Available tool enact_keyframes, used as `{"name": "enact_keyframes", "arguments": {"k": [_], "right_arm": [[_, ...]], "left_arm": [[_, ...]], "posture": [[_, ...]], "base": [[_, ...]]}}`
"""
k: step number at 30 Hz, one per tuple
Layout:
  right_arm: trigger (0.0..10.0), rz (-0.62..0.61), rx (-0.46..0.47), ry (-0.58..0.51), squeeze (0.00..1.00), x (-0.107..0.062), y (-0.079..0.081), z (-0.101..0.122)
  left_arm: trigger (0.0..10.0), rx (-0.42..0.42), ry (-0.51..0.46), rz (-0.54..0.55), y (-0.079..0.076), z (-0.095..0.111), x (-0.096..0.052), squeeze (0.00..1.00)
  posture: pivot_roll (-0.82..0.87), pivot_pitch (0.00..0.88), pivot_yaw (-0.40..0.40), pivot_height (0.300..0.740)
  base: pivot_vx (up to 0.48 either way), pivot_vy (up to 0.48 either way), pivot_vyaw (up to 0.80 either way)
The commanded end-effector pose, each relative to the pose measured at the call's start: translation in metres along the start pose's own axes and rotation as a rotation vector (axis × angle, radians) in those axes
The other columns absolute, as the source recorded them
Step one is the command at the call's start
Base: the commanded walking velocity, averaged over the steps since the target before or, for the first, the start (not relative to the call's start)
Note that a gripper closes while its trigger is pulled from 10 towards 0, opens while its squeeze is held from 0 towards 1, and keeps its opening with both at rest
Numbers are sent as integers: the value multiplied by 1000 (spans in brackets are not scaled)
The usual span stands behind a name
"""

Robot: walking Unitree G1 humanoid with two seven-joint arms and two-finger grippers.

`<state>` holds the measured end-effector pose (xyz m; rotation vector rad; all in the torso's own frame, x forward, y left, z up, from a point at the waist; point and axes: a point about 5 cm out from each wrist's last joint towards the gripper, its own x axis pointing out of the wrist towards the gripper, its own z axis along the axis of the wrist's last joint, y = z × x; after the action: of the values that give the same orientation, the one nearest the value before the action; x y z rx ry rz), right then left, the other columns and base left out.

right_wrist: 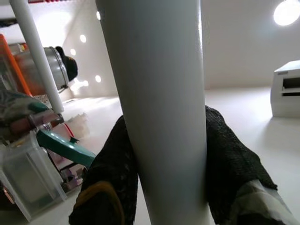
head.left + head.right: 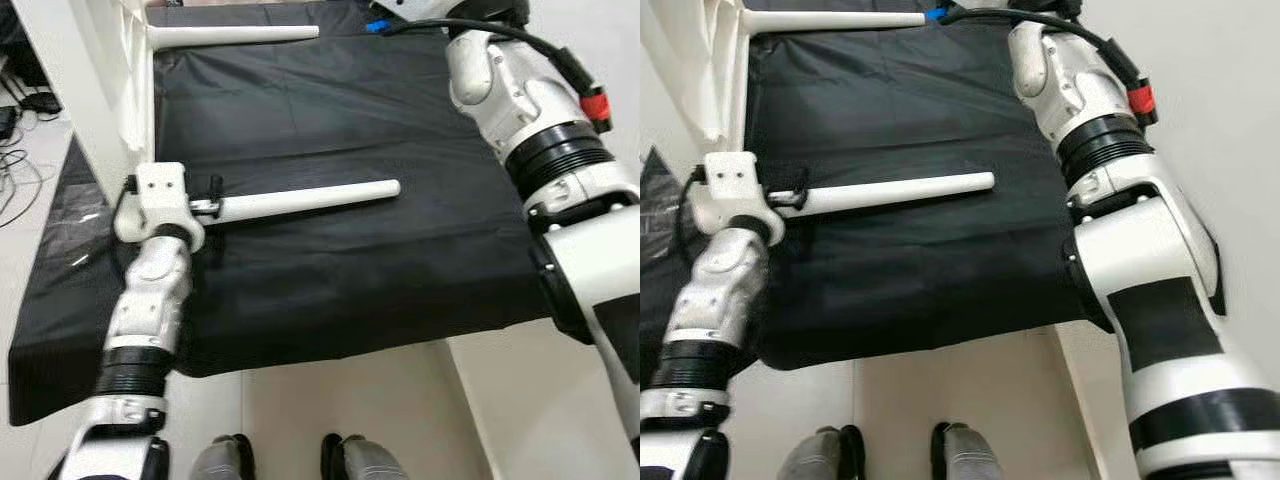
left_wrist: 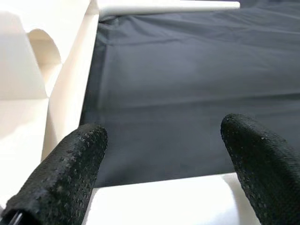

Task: Building children table

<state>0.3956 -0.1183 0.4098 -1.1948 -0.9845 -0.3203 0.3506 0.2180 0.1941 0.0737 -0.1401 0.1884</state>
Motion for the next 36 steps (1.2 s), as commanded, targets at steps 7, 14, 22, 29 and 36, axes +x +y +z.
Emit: {"name": "enact_keyframes", "arguments": {"k": [7,14,22,29,36], "right_arm": [[0,21,183,305,0,-19,0,-48],[0,43,300,442,0,-29,8,-60],[0,132,575,665,0,-57,40,-69],[0,157,663,779,0,-79,56,-77],[0,155,716,845,0,-89,60,-84]], "left_arm": [[10000,389,-111,248,152,78,8,0],[10000,513,-235,232,163,146,19,0],[10000,575,-350,160,140,199,35,0],[10000,600,-420,77,111,231,48,0],[10000,593,-476,58,93,257,53,0]], "posture": [[60,134,-70,740],[74,134,-71,740],[93,142,-59,740],[99,147,-47,740],[104,147,-35,740]], "base": [[0,0,0],[0,0,0],[0,0,0],[0,0,0],[0,0,0]]}}
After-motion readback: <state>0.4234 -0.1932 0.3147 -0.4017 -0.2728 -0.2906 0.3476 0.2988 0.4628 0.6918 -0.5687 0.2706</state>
